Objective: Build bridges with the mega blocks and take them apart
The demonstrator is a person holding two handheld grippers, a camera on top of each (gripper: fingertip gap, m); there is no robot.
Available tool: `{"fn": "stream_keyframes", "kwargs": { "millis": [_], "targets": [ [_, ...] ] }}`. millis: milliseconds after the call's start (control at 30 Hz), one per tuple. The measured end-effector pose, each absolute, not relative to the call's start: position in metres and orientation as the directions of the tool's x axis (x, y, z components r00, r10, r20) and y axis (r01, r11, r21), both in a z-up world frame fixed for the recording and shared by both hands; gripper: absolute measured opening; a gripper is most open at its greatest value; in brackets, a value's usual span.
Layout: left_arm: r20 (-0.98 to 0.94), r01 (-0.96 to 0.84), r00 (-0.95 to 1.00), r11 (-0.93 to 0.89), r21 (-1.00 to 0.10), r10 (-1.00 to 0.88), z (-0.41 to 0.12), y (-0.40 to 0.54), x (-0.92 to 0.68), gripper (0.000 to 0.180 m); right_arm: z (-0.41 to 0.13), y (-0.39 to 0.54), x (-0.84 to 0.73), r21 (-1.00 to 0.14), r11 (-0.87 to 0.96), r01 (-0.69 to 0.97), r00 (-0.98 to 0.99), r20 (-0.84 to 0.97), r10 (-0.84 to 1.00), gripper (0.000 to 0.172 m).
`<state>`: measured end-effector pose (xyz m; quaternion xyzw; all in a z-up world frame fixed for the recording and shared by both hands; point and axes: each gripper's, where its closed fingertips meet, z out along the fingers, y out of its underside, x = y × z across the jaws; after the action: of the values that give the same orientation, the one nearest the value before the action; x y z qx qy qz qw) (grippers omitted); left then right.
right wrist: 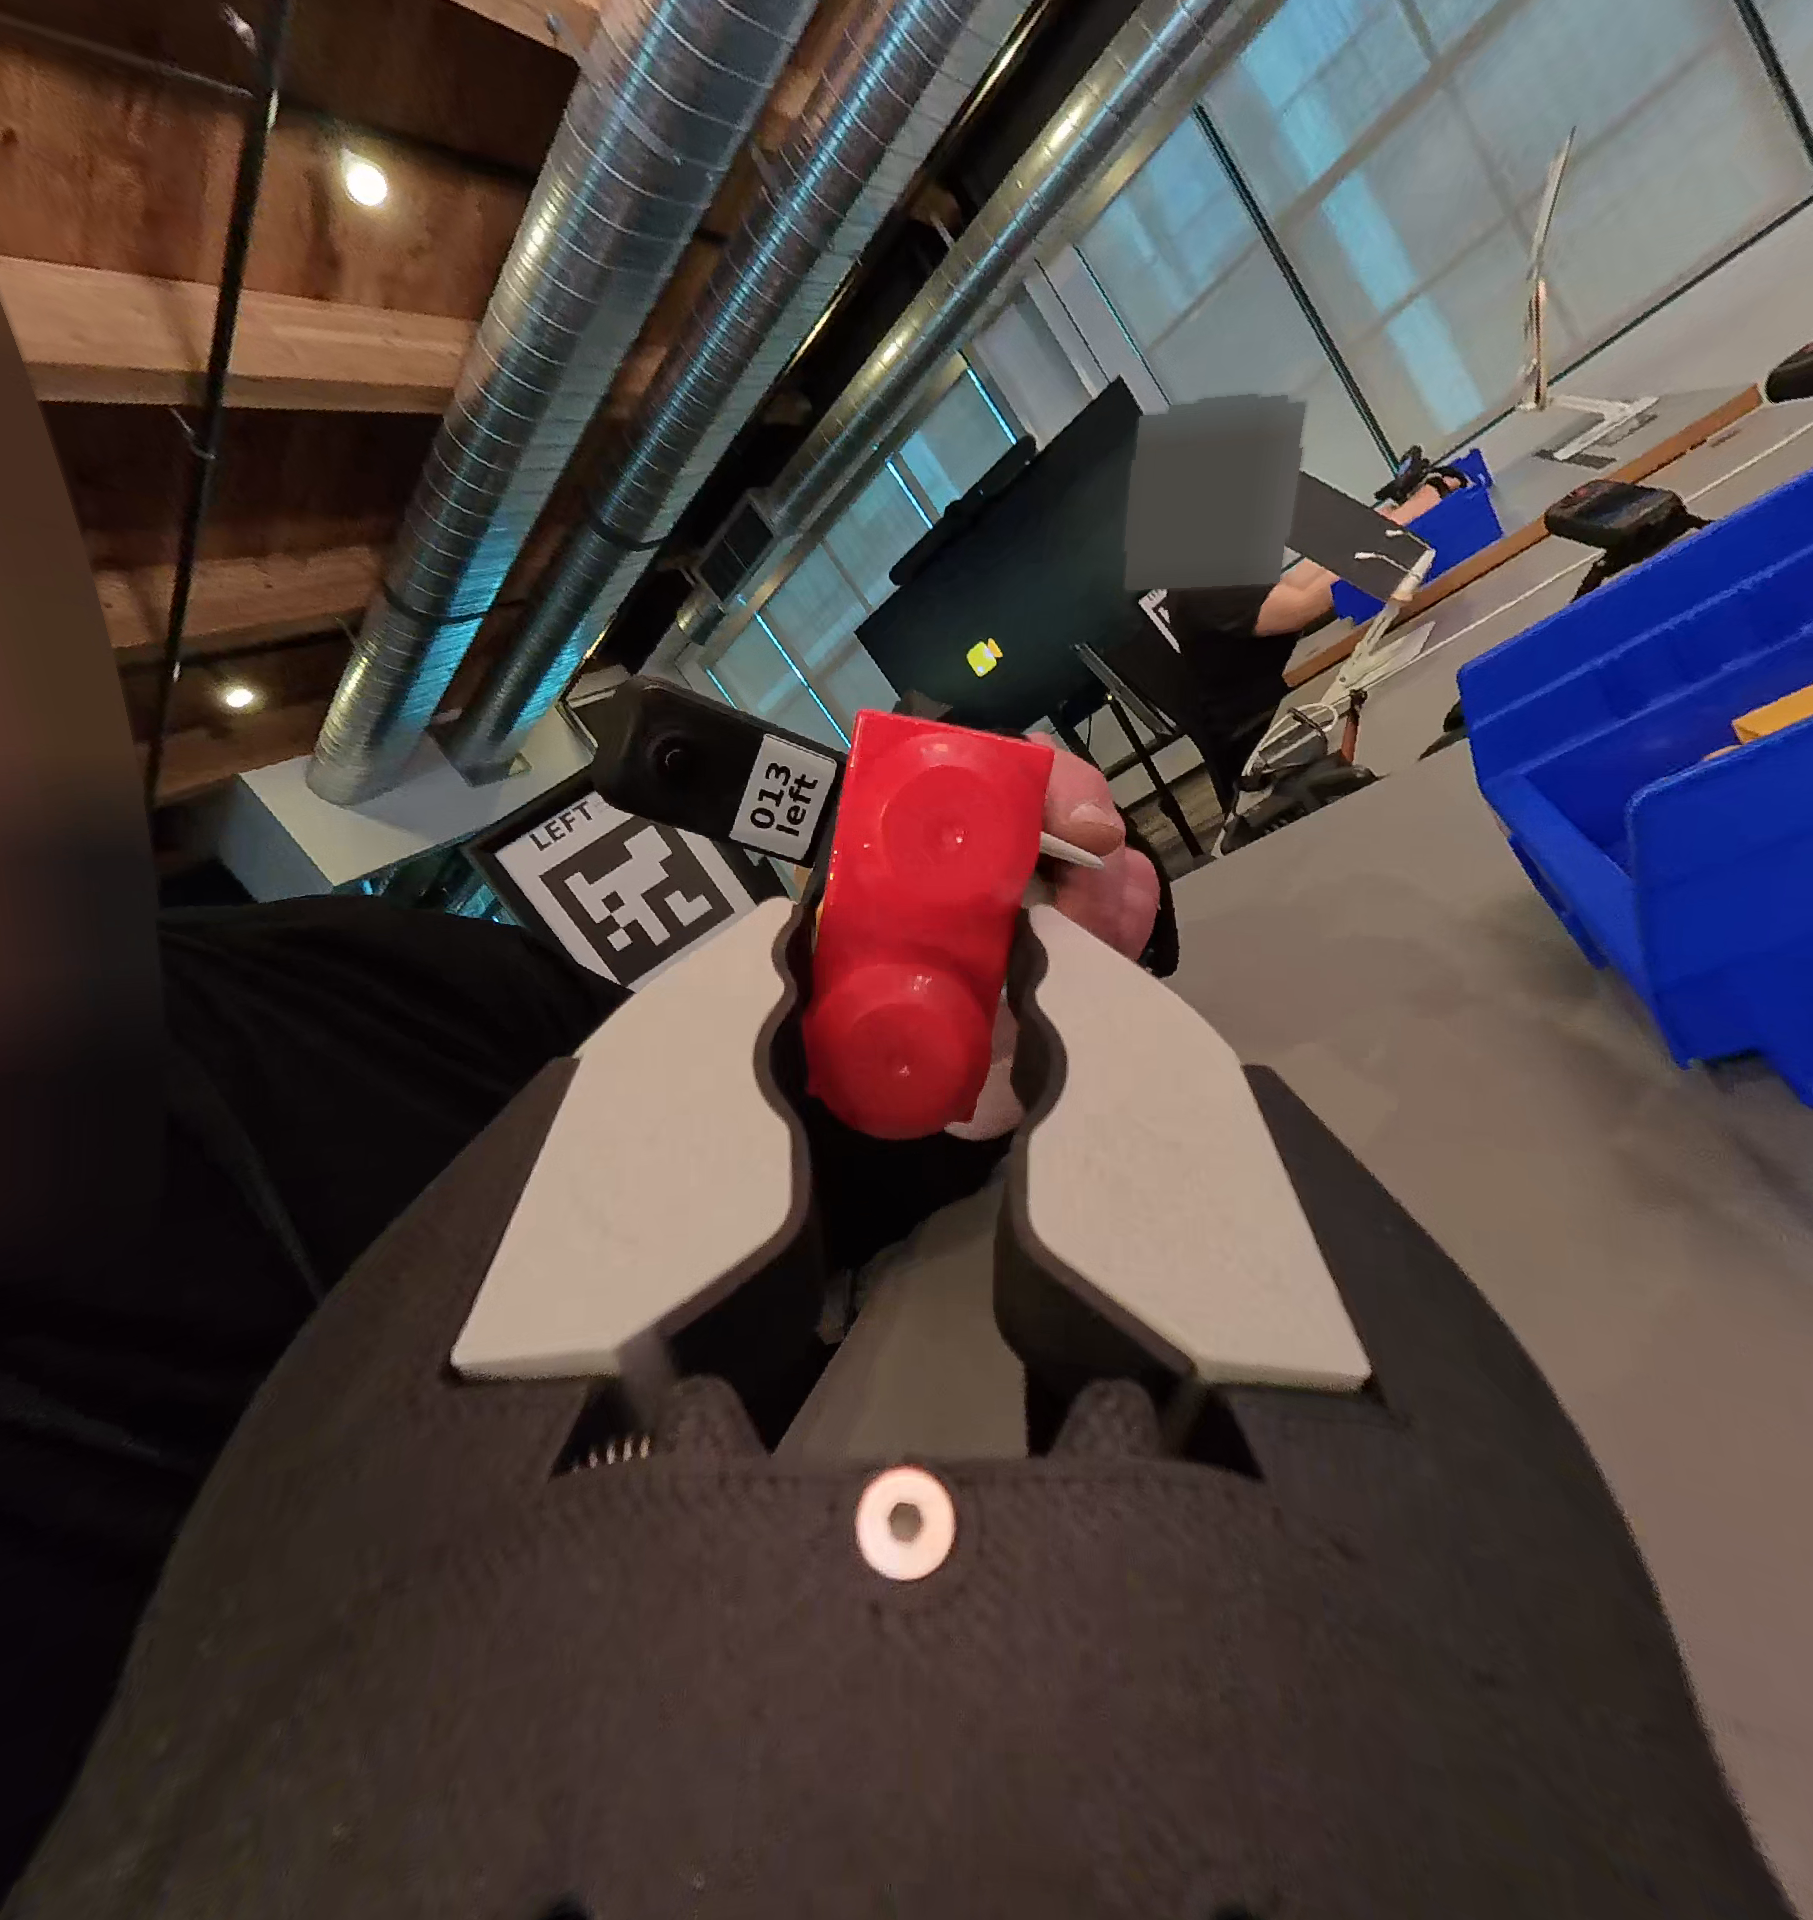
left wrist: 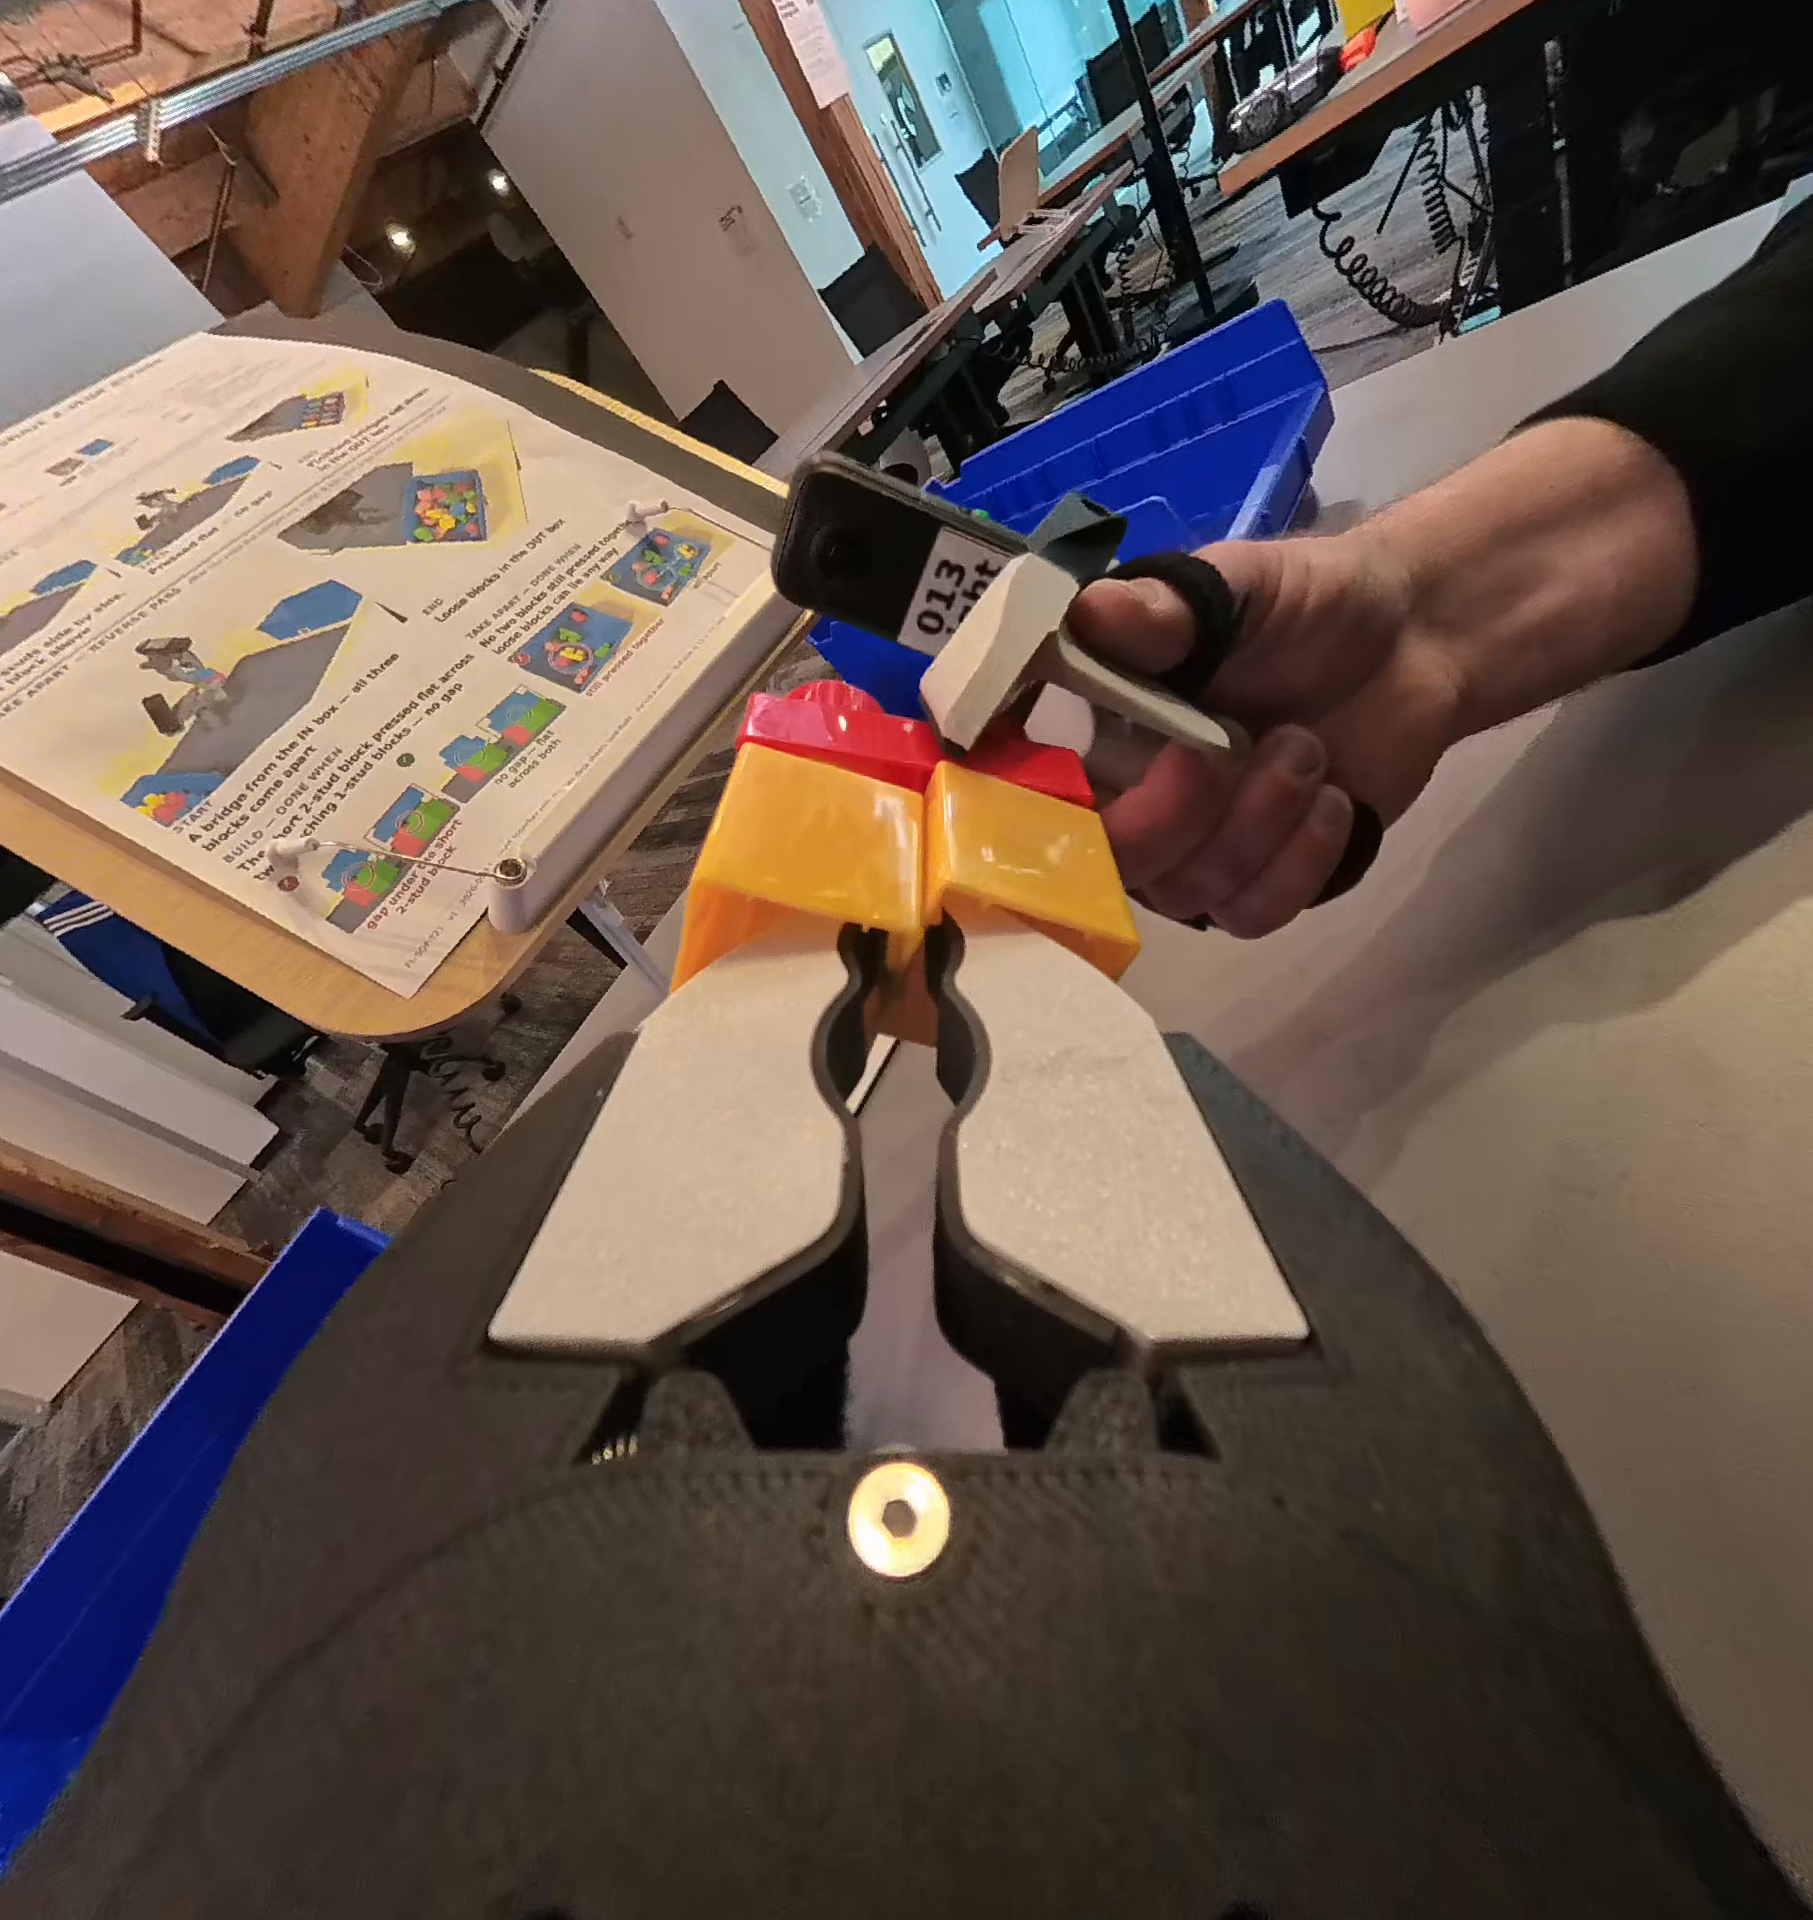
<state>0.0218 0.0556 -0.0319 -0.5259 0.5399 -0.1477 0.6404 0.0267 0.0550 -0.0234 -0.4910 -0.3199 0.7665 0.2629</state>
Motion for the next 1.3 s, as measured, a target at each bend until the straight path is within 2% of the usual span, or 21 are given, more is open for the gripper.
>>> {"fn": "stream_keyframes", "kwargs": {
  "millis": [400, 933, 1200, 1300],
  "targets": [
    [-0.489, -0.353, 0.361, 0.369, -0.86, -0.794, -0.035, 0.056, 0.021, 0.016, -0.026, 0.062, 0.03, -0.729, -0.67, -0.138, -0.375, -0.588, 0.717, 0.036],
    [-0.262, -0.174, 0.326, 0.214, -0.961, -0.909, -0.036, 0.058, 0.021, 0.019, -0.028, 0.067, 0.031, -0.746, -0.647, -0.16, -0.332, -0.576, 0.747, 0.037],
    [-0.38, -0.283, 0.354, 0.289, -0.914, -0.854, -0.04, 0.062, 0.021, 0.016, -0.03, 0.068, 0.031, -0.744, -0.652, -0.148, -0.327, -0.586, 0.742, 0.036],
    [-0.37, -0.279, 0.354, 0.281, -0.918, -0.859, -0.042, 0.063, 0.022, 0.013, -0.032, 0.067, 0.029, -0.748, -0.65, -0.131, -0.321, -0.589, 0.742, 0.036]
  ]
}}
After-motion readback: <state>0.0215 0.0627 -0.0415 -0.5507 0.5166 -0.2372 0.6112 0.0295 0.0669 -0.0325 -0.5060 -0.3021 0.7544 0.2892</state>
